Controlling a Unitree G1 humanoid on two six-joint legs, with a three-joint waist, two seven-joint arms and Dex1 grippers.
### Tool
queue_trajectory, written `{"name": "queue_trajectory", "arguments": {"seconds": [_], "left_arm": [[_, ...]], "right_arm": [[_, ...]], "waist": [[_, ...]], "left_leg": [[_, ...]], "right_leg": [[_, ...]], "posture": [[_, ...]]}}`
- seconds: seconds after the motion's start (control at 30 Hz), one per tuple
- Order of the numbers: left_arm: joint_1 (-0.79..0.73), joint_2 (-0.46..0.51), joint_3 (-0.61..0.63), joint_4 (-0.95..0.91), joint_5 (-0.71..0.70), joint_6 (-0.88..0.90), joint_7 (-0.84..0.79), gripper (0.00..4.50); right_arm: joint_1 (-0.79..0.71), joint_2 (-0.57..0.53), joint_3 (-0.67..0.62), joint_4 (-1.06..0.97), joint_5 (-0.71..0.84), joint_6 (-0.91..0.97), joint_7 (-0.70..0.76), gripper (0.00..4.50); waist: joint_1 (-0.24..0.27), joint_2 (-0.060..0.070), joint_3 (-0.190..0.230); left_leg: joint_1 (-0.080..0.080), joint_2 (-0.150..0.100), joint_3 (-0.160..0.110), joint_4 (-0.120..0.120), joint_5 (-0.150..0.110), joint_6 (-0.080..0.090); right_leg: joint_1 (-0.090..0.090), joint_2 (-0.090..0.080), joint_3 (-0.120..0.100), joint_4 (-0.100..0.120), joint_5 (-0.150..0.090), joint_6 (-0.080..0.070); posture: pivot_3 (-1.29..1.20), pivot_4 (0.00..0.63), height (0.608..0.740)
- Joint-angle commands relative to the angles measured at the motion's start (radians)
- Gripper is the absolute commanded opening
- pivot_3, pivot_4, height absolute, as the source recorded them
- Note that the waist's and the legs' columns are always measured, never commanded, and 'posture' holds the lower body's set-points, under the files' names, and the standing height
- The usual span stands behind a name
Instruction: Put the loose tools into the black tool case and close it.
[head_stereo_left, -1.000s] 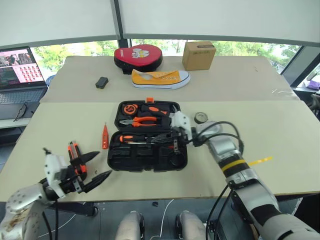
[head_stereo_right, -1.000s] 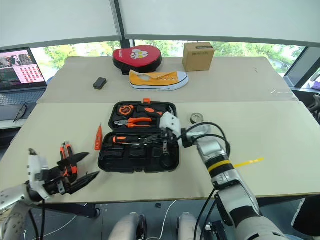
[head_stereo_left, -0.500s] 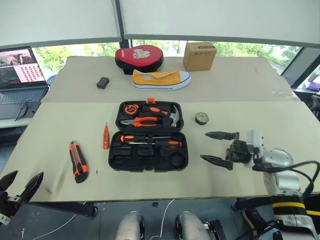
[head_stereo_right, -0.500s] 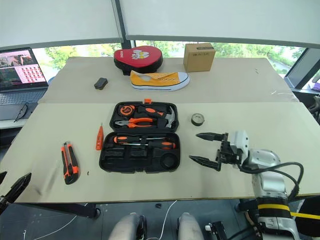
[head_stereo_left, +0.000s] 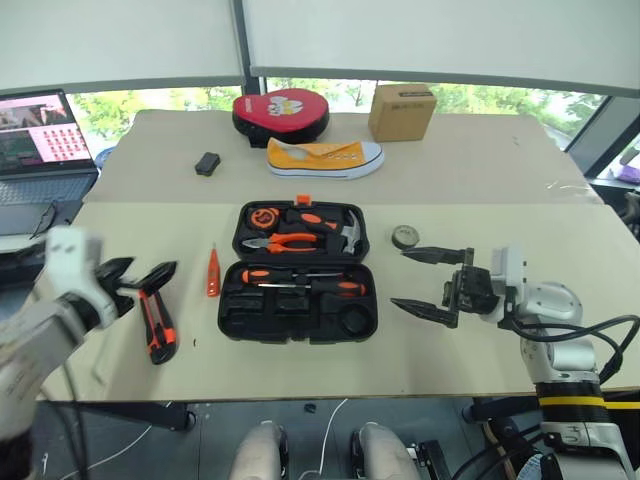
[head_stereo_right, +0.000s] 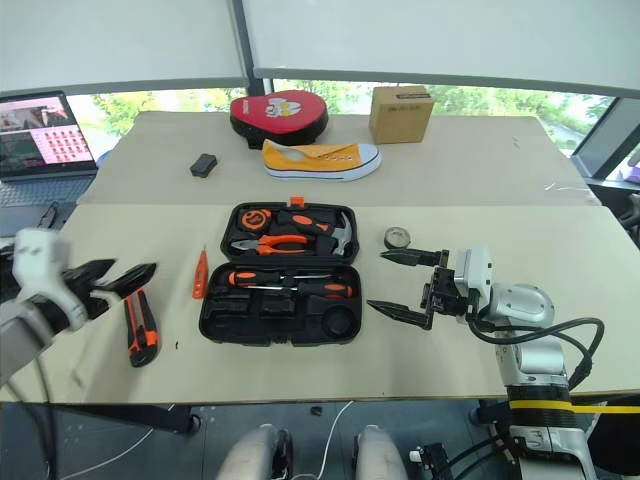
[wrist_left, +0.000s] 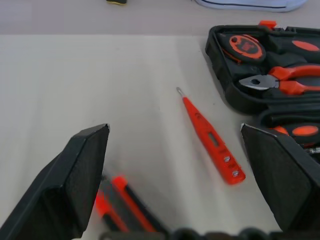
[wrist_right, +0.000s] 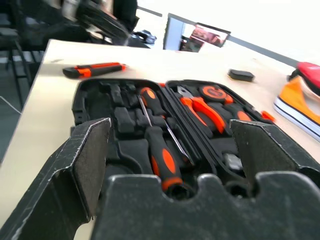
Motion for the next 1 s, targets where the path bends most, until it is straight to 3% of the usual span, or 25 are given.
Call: {"name": "queue_trajectory", "arguments": {"seconds": [0.03,0.1,0.23,0.57,0.83,0.93,1.0], "left_arm": [[-0.098,-0.043,-0.102,0.077,0.081,0.040,0.051,4.25],[-0.143,-0.079,-0.133,0.116,0.109,0.043,0.063,3.81],[-0.189,-0.108,-0.191,0.154,0.150,0.051,0.036,2.33],[-0.290,-0.207,-0.281,0.273,0.295,0.076,0.077,2.33],[-0.297,-0.301,-0.275,0.291,0.332,0.134,0.090,2.33],[-0.271,-0.319,-0.249,0.264,0.343,0.152,0.105,1.66],[-0.257,-0.322,-0.226,0.247,0.350,0.158,0.108,0.94]], "right_arm": [[-0.007,-0.008,-0.005,-0.066,0.032,0.023,-0.023,4.47],[-0.003,-0.011,-0.003,-0.085,0.038,0.036,-0.034,4.50],[0.006,-0.016,-0.003,-0.112,0.045,0.057,-0.047,4.50],[0.041,-0.034,0.001,-0.181,0.066,0.119,-0.062,4.50],[0.030,-0.036,0.003,-0.199,0.075,0.151,-0.071,4.50],[0.021,-0.035,0.004,-0.202,0.079,0.163,-0.073,4.50],[0.020,-0.036,0.003,-0.204,0.080,0.167,-0.074,4.50]], "waist": [[-0.002,0.000,0.000],[-0.005,-0.001,0.001],[-0.005,-0.002,0.001],[0.010,-0.003,0.002],[0.016,-0.002,0.001],[0.016,-0.002,0.001],[0.015,-0.002,0.001]], "left_leg": [[0.000,0.000,0.000,0.000,0.000,0.000],[0.000,0.000,0.000,0.000,0.000,0.000],[-0.001,0.000,0.000,0.000,0.000,-0.001],[-0.001,-0.001,0.000,0.001,0.000,-0.001],[0.001,-0.001,-0.001,0.001,0.001,-0.001],[0.001,-0.001,-0.001,0.001,0.001,-0.001],[0.001,-0.001,-0.001,0.001,0.001,-0.001]], "right_leg": [[0.000,0.000,0.000,0.000,0.000,0.000],[0.000,0.000,0.000,0.000,0.000,0.000],[-0.001,0.000,0.000,0.000,0.000,0.000],[0.000,0.000,0.000,0.000,0.000,0.000],[0.002,-0.001,0.000,0.001,0.000,0.001],[0.002,-0.001,0.000,0.001,0.000,0.001],[0.002,-0.001,0.000,0.000,0.000,0.001]], "posture": [[0.00,0.150,0.740],[0.00,0.150,0.740],[0.00,0.150,0.740],[0.00,0.150,0.740],[0.00,0.150,0.740],[0.00,0.150,0.740],[0.00,0.150,0.740]]}}
